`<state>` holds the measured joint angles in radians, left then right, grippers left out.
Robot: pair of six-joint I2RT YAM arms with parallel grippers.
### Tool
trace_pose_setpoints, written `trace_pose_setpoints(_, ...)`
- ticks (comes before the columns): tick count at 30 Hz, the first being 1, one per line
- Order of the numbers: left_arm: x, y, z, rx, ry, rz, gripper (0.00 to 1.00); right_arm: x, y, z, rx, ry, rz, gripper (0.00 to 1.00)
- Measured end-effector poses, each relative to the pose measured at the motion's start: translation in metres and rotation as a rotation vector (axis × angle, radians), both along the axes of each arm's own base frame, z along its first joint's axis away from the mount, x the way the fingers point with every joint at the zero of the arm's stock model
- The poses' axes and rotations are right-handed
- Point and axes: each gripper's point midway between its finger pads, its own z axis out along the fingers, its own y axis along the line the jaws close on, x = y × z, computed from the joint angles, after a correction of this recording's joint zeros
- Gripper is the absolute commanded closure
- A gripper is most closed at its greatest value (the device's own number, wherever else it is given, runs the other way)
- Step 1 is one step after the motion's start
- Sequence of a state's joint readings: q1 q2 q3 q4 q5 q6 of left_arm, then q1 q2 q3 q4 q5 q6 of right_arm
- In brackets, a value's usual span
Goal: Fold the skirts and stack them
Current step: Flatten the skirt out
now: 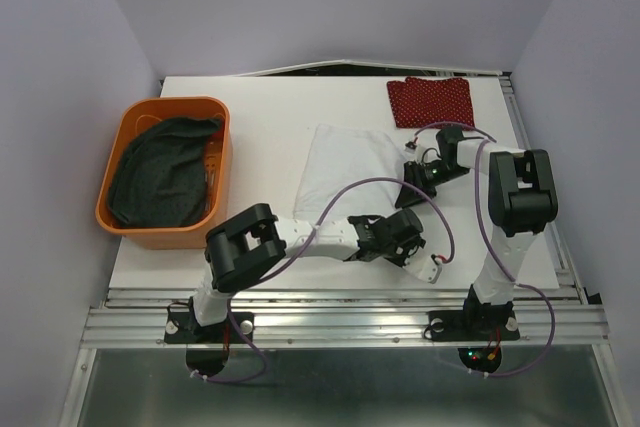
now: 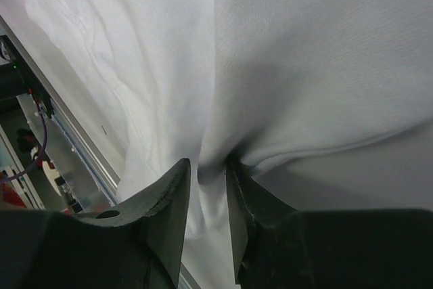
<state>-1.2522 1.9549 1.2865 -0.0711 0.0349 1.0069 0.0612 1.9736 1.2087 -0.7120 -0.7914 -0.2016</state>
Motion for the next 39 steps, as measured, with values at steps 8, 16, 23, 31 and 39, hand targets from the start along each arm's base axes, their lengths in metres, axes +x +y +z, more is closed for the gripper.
trace_pose_setpoints(8,0.021,0.02,-0.007,0.045,0.026,0.037,0.55,0.0,-0.001,-0.003,-0.02,-0.004,0.002,0.66)
trace_pose_setpoints(16,0.029,0.038,-0.014,0.101,0.059,0.033,0.94,0.0,-0.001,-0.003,-0.024,-0.005,0.002,0.67)
trace_pose_setpoints(23,0.023,0.032,-0.007,0.086,0.093,0.016,1.0,0.001,-0.002,-0.004,-0.03,-0.003,-0.004,0.69)
trace_pose_setpoints(31,-0.027,0.008,0.061,-0.048,0.184,-0.107,0.92,0.0,-0.002,-0.005,-0.032,0.007,-0.011,0.69)
trace_pose_setpoints(39,-0.058,0.008,0.07,-0.077,0.278,-0.128,0.46,-0.006,0.001,-0.003,-0.023,0.034,-0.003,0.54)
